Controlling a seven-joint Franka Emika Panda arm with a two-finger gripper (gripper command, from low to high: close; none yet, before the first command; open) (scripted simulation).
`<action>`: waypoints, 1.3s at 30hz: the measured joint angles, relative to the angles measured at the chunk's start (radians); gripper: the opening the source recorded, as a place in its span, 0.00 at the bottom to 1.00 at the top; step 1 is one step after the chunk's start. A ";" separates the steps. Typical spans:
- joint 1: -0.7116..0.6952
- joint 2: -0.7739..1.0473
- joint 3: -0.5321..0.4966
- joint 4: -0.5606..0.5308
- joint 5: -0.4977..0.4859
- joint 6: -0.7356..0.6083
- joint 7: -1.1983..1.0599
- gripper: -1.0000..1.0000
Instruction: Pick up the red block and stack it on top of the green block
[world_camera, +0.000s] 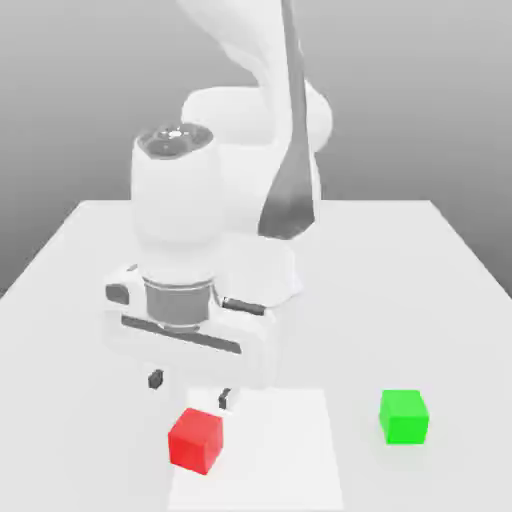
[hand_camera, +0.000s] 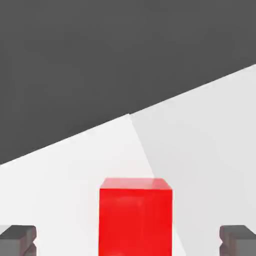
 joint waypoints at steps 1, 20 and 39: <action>-0.001 0.036 0.002 0.004 0.004 0.030 -0.002 0.50; 0.121 -0.100 0.111 -0.022 -0.006 -0.082 -0.071 0.00; 0.497 0.013 0.154 -0.037 -0.090 0.042 -0.193 1.00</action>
